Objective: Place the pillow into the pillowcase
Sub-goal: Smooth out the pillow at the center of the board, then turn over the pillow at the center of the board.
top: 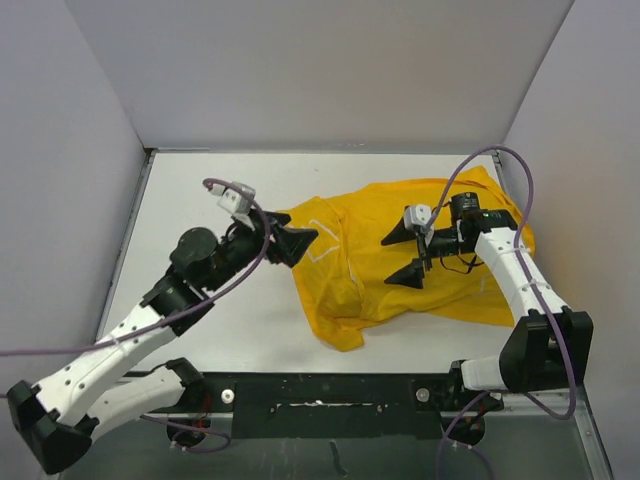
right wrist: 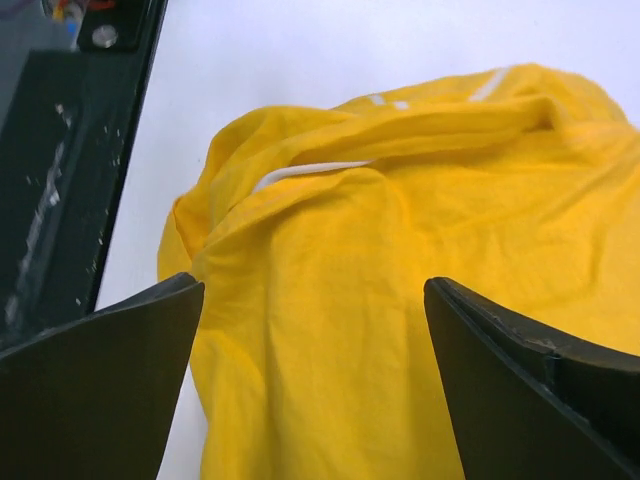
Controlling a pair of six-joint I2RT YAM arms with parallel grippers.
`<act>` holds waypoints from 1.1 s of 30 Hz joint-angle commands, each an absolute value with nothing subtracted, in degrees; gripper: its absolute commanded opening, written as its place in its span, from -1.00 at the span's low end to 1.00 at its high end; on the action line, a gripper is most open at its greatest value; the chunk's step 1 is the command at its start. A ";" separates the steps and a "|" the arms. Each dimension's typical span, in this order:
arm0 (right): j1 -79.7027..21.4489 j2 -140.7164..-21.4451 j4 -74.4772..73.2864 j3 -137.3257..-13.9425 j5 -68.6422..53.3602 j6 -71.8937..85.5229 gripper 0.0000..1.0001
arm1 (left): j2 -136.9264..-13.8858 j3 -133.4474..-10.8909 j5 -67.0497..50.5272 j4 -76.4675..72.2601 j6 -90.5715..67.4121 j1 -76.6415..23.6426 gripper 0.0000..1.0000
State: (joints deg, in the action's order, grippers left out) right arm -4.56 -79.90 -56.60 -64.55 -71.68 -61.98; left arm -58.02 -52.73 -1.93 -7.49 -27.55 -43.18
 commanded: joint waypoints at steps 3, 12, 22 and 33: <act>-4.48 -69.52 -72.19 -60.48 -66.33 -101.29 0.96 | -47.89 -33.38 -11.15 -1.88 -21.58 -43.35 0.69; 11.05 -63.71 -74.67 -66.37 -49.21 -96.46 0.96 | -60.15 -21.30 21.82 -35.50 24.56 -76.60 0.96; 51.43 -72.27 -84.62 -65.24 -52.14 -122.64 0.96 | -87.22 -31.33 21.88 -49.43 37.95 -71.27 0.95; 47.26 -78.41 -43.67 -53.01 -47.95 -97.45 0.96 | -96.31 -35.29 16.00 -50.36 27.77 -63.08 0.09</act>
State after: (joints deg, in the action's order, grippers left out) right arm 52.45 -77.25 -61.12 -55.16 -49.19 -108.40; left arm -95.42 -33.10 20.53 -46.19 32.93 -65.30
